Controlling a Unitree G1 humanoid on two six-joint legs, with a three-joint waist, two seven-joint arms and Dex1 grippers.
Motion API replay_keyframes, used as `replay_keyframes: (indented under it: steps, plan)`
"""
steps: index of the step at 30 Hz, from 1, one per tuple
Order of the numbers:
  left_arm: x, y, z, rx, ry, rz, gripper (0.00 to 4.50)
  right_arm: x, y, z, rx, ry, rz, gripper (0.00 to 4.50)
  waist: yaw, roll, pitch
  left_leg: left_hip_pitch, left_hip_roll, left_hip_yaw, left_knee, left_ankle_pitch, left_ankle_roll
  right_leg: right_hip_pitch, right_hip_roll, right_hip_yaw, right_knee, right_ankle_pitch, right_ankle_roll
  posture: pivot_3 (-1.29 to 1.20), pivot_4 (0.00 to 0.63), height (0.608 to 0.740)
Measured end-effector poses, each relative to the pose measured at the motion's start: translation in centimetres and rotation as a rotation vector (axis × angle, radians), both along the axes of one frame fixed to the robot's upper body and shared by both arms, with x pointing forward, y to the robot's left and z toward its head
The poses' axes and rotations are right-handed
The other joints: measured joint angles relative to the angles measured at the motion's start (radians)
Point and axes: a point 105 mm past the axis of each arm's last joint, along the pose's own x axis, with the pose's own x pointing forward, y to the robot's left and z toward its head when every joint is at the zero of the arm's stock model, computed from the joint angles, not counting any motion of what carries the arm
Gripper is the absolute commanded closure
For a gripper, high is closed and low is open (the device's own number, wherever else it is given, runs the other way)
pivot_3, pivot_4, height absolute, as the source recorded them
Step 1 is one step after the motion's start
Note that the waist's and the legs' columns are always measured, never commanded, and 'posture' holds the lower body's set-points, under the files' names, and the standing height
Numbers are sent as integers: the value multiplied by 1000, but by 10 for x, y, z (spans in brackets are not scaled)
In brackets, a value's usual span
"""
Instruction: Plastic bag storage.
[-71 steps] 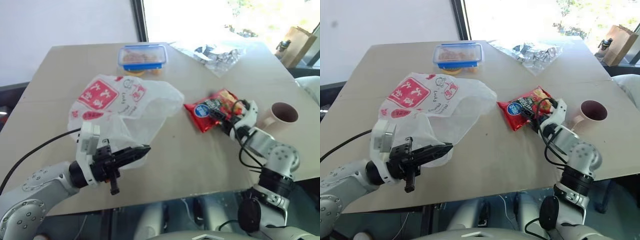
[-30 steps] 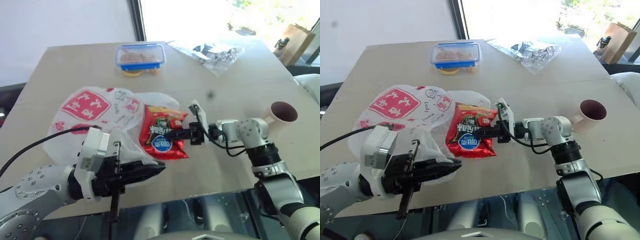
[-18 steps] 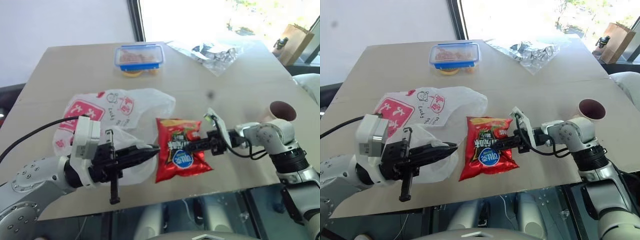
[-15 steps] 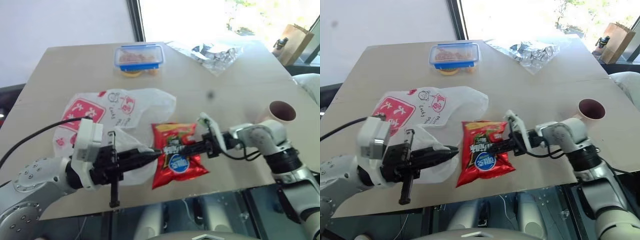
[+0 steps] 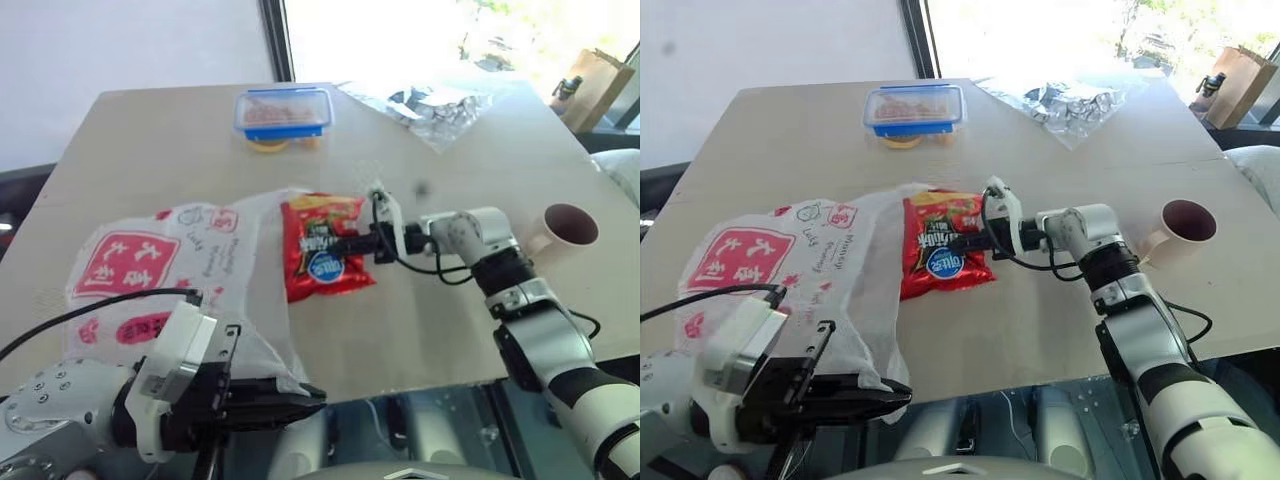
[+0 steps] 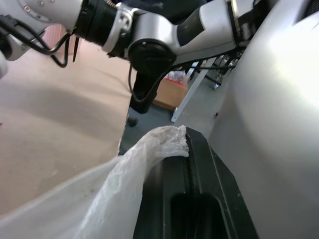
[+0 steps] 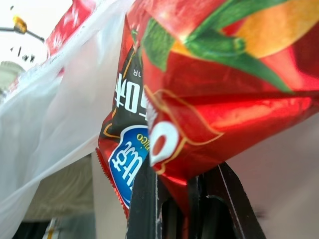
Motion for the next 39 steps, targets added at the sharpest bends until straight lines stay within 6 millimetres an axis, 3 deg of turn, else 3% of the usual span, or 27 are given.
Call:
replay_keyframes:
  steps: [6,10,14,18,20,24,27,29,34,37,39]
  plan:
    - [3,-5,-6,60,-36,-64,4500,17,10,7,50,32,-97,4430,-4,1,1,0,0,1,0,0,-1,0,1,0,1,0,0,0,150,740]
    - [17,-4,-17,112,-96,-100,4500,36,4,19,80,32,-203,4430,1,2,1,0,-1,0,0,0,-1,0,1,0,0,0,0,0,150,740]
    - [54,-9,-12,73,-253,-54,4500,47,-12,26,86,21,-261,4430,6,4,3,-1,-2,-1,0,0,-1,0,0,0,-1,1,1,0,150,740]
    - [74,-6,-18,65,-286,57,4500,45,-34,39,91,-15,-258,4430,-2,3,3,-1,-1,0,-2,-1,0,-1,0,0,0,3,4,0,150,740]
    - [78,-2,-29,80,-289,115,4500,32,-38,32,86,6,-227,4430,-6,3,3,-1,1,0,-5,-3,-1,-1,1,0,0,3,3,0,150,740]
    - [76,-3,-39,44,-269,148,4500,12,-18,19,99,75,-171,4430,-15,3,3,-3,1,1,-7,-2,-1,-6,0,1,1,2,3,0,150,740]
    - [77,-6,-39,6,-275,171,4500,-1,14,20,120,86,-128,4430,-18,3,3,-3,0,0,-6,-2,-1,-6,-1,1,1,3,3,0,150,740]
    - [74,-5,-40,-6,-274,177,4500,-3,30,19,117,89,-139,4430,-18,3,2,-2,0,0,-6,-2,-1,-6,-2,0,2,3,3,0,150,740]
    - [73,-3,-39,-28,-271,200,4500,2,39,8,77,91,-191,4430,-15,3,2,-2,-1,-1,-5,-2,-1,-5,-3,-1,3,3,3,0,150,740]
    - [71,-3,-38,-26,-283,196,4500,3,46,10,86,76,-197,4430,-19,3,2,-2,-1,-1,-5,-2,-1,-6,-2,-1,3,3,3,0,150,740]
    - [71,-4,-36,-30,-291,201,4500,2,62,16,117,56,-184,4430,-28,3,2,-1,0,0,-5,-2,-2,-6,0,0,4,2,3,0,150,740]
